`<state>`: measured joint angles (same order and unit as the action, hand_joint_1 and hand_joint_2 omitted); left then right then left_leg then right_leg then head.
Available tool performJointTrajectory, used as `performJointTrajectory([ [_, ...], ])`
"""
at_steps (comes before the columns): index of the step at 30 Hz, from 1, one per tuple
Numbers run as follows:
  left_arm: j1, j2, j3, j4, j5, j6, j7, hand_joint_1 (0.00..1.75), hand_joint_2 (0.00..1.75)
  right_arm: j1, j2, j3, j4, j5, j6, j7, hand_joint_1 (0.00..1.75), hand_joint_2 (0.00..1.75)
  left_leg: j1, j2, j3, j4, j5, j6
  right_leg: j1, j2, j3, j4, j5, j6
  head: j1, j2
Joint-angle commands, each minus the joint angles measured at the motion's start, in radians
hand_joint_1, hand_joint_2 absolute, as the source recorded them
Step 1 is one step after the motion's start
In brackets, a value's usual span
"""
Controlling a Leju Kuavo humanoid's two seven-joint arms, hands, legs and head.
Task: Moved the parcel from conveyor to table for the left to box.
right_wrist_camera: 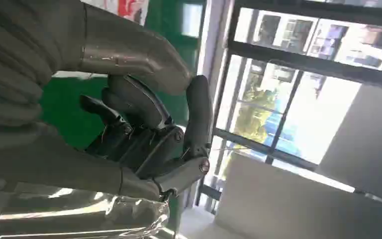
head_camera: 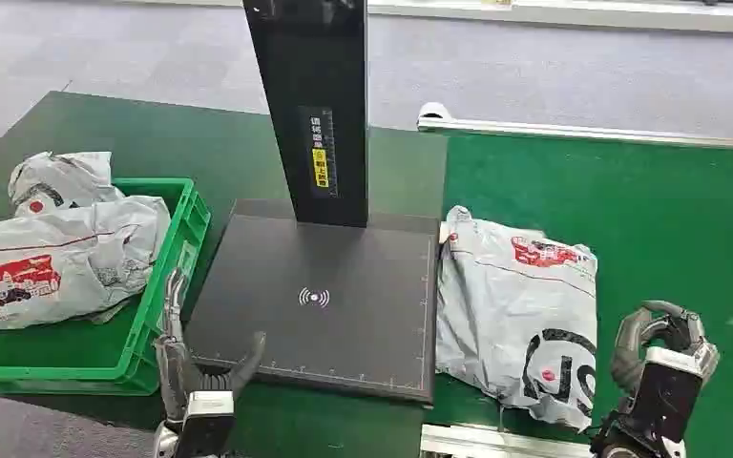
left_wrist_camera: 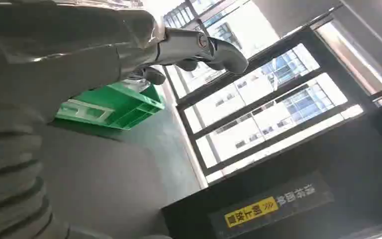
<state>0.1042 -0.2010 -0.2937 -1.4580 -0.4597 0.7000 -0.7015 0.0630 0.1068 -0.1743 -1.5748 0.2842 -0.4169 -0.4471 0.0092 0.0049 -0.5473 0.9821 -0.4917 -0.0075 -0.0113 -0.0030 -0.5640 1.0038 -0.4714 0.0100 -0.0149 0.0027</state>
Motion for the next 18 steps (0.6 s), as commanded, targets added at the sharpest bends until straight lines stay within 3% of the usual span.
performJointTrajectory([
  [1, -0.066, 0.030, -0.038, 0.029, 0.029, -0.002, 0.003, 0.00, 1.75, -0.125, -0.014, 0.151, 0.134, 0.207, 0.085, 0.389, 0.00, 1.75, 0.000, 0.002, -0.001, 0.000, 0.001, 0.000, 0.000, 0.003, -0.002, 0.000, 0.001, 0.000, 0.000, 0.000],
  [6, -0.117, 0.020, -0.068, 0.099, 0.049, -0.002, 0.003, 0.00, 1.75, -0.294, -0.086, 0.023, 0.648, 0.214, 0.089, 0.356, 0.00, 1.75, 0.002, 0.002, 0.004, -0.004, 0.003, 0.001, 0.002, 0.002, 0.004, -0.007, 0.005, 0.000, 0.000, 0.000],
  [12, -0.120, 0.032, -0.080, 0.103, 0.062, -0.002, 0.003, 0.00, 1.75, -0.366, -0.076, -0.004, 0.842, 0.251, 0.116, 0.343, 0.00, 1.75, 0.000, 0.001, 0.004, -0.003, 0.002, 0.001, 0.000, 0.001, 0.004, -0.004, 0.003, 0.001, 0.000, 0.000],
  [18, -0.118, 0.031, -0.080, 0.101, 0.062, -0.002, 0.003, 0.00, 1.75, -0.373, -0.075, -0.006, 0.862, 0.262, 0.118, 0.348, 0.00, 1.75, 0.000, 0.001, 0.001, -0.002, 0.002, 0.001, 0.000, 0.001, 0.000, -0.002, 0.003, 0.000, 0.000, 0.000],
])
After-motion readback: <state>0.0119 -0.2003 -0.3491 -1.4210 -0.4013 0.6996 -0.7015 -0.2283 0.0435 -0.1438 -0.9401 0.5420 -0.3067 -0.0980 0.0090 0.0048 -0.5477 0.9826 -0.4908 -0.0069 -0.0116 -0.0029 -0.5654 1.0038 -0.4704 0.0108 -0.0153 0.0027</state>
